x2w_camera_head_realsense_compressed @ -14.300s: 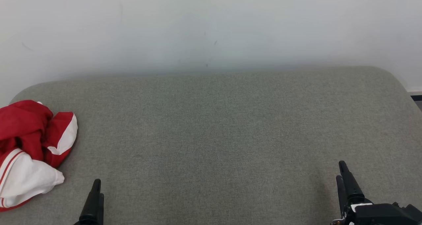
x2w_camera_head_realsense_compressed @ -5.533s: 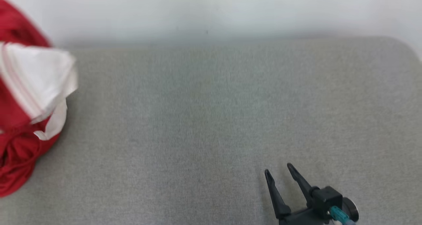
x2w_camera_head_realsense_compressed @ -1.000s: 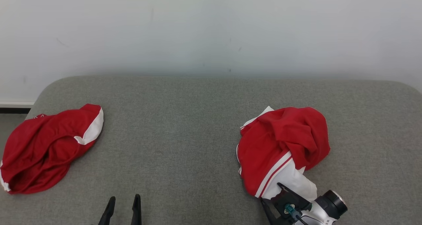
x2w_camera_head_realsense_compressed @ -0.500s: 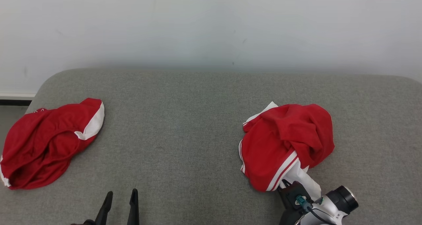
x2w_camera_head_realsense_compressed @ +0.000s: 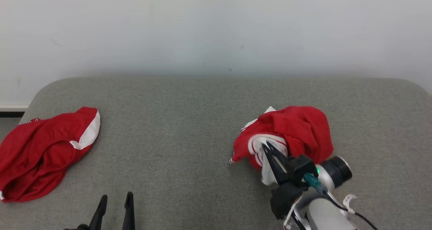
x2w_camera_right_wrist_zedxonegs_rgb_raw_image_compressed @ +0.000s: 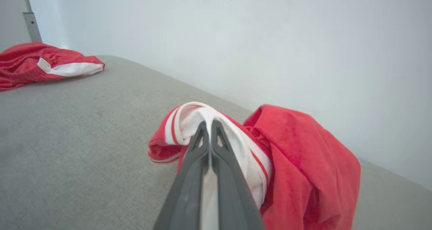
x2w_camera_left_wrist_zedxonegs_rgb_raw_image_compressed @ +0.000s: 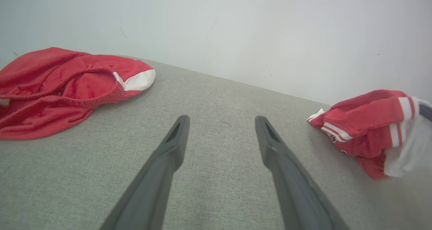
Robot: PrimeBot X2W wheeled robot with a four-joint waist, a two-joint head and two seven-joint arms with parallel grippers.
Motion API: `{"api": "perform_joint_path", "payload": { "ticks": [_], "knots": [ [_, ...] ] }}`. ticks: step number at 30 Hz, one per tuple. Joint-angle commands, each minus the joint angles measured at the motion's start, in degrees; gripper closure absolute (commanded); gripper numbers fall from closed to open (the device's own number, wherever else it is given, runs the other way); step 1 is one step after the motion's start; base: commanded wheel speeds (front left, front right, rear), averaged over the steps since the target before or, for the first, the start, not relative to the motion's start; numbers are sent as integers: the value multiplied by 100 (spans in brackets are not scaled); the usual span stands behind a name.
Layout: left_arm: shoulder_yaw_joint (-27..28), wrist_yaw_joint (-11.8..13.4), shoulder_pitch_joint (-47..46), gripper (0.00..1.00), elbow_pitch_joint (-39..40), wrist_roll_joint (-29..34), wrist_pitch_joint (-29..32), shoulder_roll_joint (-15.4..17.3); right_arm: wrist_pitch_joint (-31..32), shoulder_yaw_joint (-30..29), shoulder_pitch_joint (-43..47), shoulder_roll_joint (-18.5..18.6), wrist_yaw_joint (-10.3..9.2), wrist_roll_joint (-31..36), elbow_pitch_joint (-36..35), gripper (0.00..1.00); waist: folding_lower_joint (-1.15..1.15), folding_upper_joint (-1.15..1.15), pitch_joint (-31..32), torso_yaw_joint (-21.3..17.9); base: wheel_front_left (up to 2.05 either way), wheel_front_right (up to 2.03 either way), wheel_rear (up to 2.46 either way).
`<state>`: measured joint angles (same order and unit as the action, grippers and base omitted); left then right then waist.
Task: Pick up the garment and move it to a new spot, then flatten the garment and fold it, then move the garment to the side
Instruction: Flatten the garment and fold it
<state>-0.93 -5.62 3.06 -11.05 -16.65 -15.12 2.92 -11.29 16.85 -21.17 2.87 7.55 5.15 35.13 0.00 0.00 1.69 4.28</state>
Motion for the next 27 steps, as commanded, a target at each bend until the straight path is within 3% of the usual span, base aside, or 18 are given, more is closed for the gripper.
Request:
{"api": "perform_joint_path", "payload": {
  "ticks": [1, 7, 18, 22, 27],
  "knots": [
    [32, -27, 47, 0, 26, 39, -5, -3, -68, 126, -217, 4, -12, -114, -231, 100, 0, 0, 33, -86, 0, 0, 0],
    [46, -16, -51, 0, 39, 36, -5, -4, -29, 654, -967, 3, -12, -678, -906, 100, 0, 0, 30, -201, 0, 0, 0],
    [52, -39, -110, 0, -3, 42, -5, -3, -106, 1176, -3137, 3, -12, -1221, -1217, 100, 0, 0, 15, -267, 0, 0, 0],
    [29, -53, -97, 0, -22, 20, -5, -3, -170, 839, -3619, 7, -12, -1145, -1083, 100, 0, 0, 40, -260, 0, 0, 0],
    [2, -64, -58, 0, -30, 9, -5, -3, -84, 96, -3554, 3, -12, -795, -663, 100, 0, 0, 45, -260, 0, 0, 0]
  ]
}}
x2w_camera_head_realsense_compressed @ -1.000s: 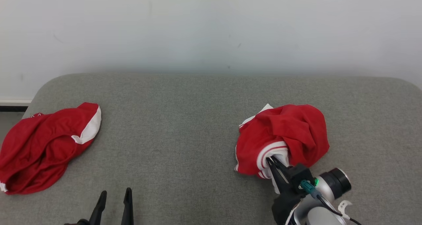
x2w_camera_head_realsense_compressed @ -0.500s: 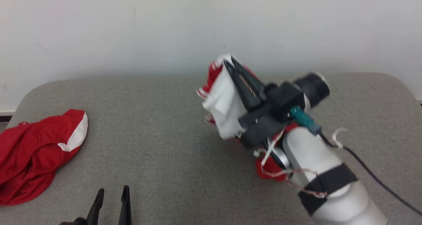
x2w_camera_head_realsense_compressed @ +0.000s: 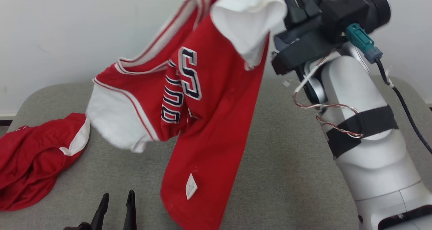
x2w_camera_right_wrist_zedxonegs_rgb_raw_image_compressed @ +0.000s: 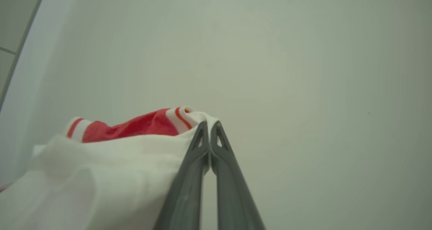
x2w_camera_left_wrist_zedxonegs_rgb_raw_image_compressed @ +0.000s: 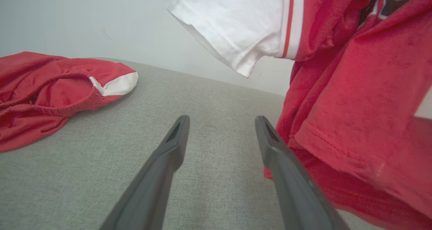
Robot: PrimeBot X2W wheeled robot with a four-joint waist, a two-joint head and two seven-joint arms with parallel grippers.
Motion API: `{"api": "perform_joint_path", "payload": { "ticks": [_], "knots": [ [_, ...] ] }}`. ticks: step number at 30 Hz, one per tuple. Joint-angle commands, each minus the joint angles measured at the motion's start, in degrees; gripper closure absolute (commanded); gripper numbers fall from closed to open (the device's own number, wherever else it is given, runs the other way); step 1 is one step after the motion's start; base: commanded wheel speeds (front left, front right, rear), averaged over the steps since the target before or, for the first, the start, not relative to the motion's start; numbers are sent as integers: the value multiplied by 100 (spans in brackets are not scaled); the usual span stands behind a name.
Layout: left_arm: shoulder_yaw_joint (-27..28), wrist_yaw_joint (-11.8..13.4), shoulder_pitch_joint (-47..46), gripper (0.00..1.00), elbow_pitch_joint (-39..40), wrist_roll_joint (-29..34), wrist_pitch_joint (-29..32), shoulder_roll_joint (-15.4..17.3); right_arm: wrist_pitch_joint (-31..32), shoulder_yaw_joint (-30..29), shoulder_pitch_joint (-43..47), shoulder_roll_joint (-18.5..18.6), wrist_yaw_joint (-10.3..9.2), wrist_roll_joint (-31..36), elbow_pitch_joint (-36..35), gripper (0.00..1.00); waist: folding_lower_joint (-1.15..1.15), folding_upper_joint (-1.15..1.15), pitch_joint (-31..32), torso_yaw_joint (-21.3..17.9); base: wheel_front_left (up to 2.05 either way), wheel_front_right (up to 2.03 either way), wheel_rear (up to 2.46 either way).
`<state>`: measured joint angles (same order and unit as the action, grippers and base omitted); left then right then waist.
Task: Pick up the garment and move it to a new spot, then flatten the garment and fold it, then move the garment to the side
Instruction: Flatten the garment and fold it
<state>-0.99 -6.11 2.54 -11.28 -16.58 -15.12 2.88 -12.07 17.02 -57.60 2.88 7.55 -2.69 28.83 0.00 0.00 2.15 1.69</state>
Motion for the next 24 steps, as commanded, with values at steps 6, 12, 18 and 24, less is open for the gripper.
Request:
{"api": "perform_joint_path", "payload": {
  "ticks": [6, 12, 18, 24],
  "knots": [
    [38, -34, 61, 0, 10, 36, -5, 2, 171, -1135, 700, 0, -12, 703, 954, 100, 0, 0, -91, -117, 0, 0, 0],
    [34, -53, -31, 0, -21, 106, -5, 2, 122, -2652, 1265, 11, -12, 1569, 1636, 100, 0, 0, -189, -213, 0, 0, 0],
    [21, -79, -106, 0, -74, 150, -5, 1, 65, -4019, 1620, 20, -12, 2302, 1761, 82, 0, 0, -225, -254, 0, 0, 0],
    [2, -103, -137, 0, -127, 163, -5, 2, 95, -4801, 1966, 11, -12, 2776, 1763, 0, 0, 0, -216, -226, 0, 0, 0]
  ]
}}
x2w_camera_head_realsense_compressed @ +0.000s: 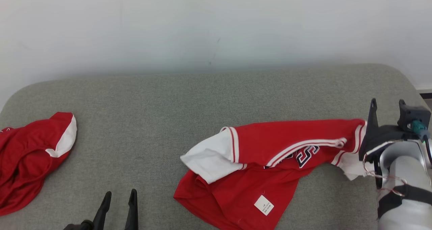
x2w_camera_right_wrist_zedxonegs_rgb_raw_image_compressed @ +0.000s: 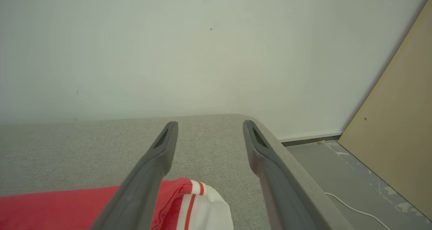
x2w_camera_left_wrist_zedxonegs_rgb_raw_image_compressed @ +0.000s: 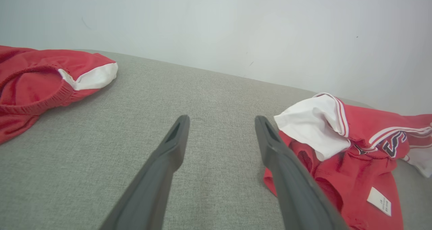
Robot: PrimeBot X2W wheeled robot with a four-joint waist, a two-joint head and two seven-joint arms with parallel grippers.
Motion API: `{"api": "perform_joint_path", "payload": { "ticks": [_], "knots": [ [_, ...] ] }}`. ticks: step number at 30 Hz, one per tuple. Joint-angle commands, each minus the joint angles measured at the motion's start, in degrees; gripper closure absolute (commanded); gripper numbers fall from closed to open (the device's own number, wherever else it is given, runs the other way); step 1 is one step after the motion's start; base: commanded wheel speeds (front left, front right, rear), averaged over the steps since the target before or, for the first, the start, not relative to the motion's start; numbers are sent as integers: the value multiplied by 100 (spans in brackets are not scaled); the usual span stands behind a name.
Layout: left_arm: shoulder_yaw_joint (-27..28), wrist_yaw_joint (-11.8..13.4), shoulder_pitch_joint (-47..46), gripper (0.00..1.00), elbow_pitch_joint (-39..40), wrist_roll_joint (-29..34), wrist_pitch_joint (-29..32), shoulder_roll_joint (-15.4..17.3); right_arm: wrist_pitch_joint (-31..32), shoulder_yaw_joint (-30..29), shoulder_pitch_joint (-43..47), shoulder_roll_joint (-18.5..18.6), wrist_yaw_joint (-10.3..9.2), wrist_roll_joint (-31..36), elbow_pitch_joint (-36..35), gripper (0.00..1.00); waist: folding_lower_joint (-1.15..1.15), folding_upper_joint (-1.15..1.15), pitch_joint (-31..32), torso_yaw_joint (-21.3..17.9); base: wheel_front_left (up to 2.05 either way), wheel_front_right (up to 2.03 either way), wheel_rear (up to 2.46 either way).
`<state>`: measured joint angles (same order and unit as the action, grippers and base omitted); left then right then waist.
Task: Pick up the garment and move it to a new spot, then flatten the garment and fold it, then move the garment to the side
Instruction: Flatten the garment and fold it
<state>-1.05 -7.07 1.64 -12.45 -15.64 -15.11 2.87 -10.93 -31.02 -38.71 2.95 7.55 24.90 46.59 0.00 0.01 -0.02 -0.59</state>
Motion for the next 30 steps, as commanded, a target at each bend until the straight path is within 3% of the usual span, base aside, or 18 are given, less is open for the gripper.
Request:
{"api": "perform_joint_path", "payload": {
  "ticks": [1, 5, 10, 18, 25, 30],
  "knots": [
    [11, -11, -52, 0, -16, 68, -6, 2, -24, -54, 156, 4, -12, 57, -1, 0, 0, -1, 6, 2, 0, 0, 0],
    [38, -23, -23, 0, -25, 58, -6, 2, -151, -47, 427, -1, -12, 150, -42, 0, 0, -1, 33, -16, 0, 0, 0],
    [57, -24, 13, 0, -13, 25, -6, 2, -389, 557, 850, -4, -12, -46, -243, 0, 0, -1, 82, -64, 0, 0, 0],
    [52, 49, 91, 0, 11, -30, -6, 1, -420, 2055, 2277, -4, -12, -954, -2105, 0, 0, -1, 198, -154, 0, 0, 0],
    [74, 91, 173, 0, 76, -39, -6, 2, -421, 2680, 3417, -1, -12, -1367, -3163, 0, 0, -1, 308, -175, 0, 0, 0],
    [68, 130, 268, 0, 119, -21, -6, 2, -423, 2807, 3885, -3, -12, -1549, -3327, 0, 0, -1, 386, -158, 0, 0, 0]
  ]
}}
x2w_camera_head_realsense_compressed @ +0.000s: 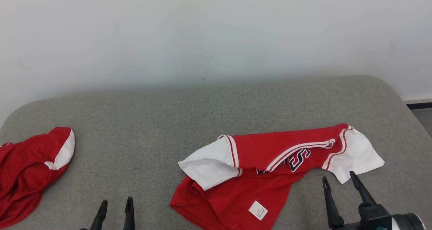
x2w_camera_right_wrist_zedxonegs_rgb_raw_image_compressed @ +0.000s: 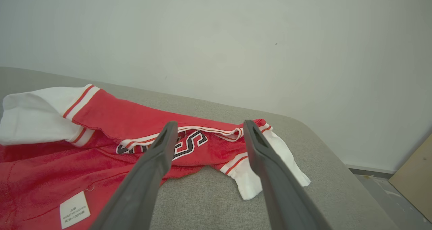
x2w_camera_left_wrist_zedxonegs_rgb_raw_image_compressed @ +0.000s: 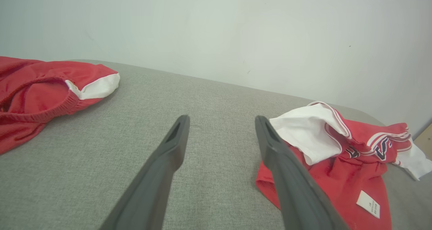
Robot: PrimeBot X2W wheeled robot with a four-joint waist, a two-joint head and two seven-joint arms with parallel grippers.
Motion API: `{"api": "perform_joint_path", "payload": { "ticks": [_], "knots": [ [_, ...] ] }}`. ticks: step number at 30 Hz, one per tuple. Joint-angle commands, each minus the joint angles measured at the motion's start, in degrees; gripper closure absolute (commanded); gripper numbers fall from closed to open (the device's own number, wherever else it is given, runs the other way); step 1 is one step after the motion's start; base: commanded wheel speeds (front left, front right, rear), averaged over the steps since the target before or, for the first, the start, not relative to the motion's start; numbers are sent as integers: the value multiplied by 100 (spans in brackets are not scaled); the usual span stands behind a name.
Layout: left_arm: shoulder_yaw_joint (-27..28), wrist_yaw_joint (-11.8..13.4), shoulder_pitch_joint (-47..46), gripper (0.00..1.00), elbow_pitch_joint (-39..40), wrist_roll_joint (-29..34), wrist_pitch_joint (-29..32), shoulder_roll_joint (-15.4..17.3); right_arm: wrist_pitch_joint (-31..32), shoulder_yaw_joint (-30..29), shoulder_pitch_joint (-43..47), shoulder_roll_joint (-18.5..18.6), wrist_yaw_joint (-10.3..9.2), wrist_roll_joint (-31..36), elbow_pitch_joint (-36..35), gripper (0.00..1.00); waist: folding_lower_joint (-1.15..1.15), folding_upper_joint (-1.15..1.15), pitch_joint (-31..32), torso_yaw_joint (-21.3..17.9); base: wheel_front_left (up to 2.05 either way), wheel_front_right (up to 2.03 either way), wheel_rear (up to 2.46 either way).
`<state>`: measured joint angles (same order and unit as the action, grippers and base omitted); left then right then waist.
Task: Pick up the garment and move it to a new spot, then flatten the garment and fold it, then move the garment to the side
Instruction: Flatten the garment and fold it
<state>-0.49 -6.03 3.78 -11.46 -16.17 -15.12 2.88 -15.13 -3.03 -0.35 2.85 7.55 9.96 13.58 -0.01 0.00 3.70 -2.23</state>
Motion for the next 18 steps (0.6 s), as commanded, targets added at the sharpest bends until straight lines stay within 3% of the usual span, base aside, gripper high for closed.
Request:
{"api": "perform_joint_path", "payload": {
  "ticks": [1, 10, 18],
  "knots": [
    [3, 32, 68, 0, 34, 41, -5, 0, -2, 34, 115, 6, -13, -67, -13, 0, 1, 0, 23, 9, 0, 0, 0],
    [-89, 39, 105, 0, 9, 88, -6, 1, -2, 99, 174, 6, -13, -133, -74, 0, 1, 0, 26, 8, 0, 0, 0],
    [-597, -53, -477, 0, -722, 177, 237, 75, -2, 304, 75, 6, -13, -149, -57, 0, 1, 0, -150, -115, 0, 0, 0]
  ]
}}
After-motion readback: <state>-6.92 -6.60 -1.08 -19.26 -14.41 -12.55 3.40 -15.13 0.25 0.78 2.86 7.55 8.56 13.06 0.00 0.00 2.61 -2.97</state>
